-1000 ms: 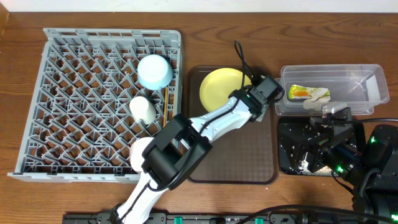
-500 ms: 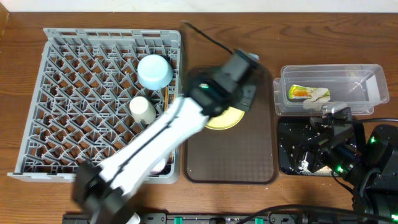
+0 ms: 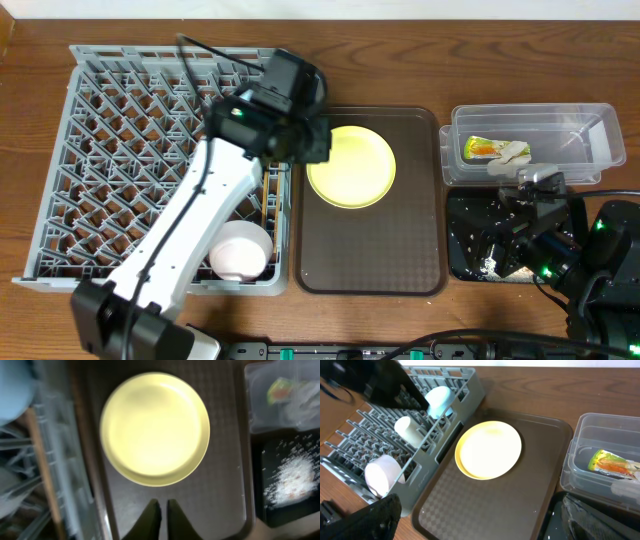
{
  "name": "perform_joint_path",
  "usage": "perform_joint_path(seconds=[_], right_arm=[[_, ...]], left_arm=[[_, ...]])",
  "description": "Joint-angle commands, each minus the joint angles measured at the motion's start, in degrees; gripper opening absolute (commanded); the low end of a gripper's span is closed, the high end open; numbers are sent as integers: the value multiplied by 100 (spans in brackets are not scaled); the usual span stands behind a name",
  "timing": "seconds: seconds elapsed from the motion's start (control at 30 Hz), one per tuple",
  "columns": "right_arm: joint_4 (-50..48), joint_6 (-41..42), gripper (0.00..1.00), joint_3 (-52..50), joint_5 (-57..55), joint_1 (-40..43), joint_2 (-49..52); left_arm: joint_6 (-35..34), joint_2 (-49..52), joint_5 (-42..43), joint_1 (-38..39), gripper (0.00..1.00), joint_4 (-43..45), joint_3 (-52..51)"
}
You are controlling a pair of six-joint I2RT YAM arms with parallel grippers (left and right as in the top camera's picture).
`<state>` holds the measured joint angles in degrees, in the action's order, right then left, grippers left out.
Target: Sort waste into correct bins and load items into the dishwasher
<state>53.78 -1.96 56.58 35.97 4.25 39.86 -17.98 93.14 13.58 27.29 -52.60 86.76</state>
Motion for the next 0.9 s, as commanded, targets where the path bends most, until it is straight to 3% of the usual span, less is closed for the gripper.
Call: perform_joint_path(seconds=[0.0,0.17,0.37,0.53,0.77,0.87], right_arm=[[2,-48,99,63,-17,-57,-15],[2,-48,99,63,-15,-57,-15],[2,-48,99,63,-17,-57,-15],[2,-48,99,63,-15,-57,-13],[2,-48,99,63,-15,-57,-15],[2,-48,99,63,-15,-57,-15]], left_arm=[[37,378,74,315,8,581,-568],[33,1054,72,708,8,1921,-1067],[9,2122,57,1084,8,2828,-1069],[-184,2677,262,1399,8,2959,-1069],[-153,2717,1499,1939,8,3110,-1069],[-79,2708,1641,2052,8,3128,-1067]])
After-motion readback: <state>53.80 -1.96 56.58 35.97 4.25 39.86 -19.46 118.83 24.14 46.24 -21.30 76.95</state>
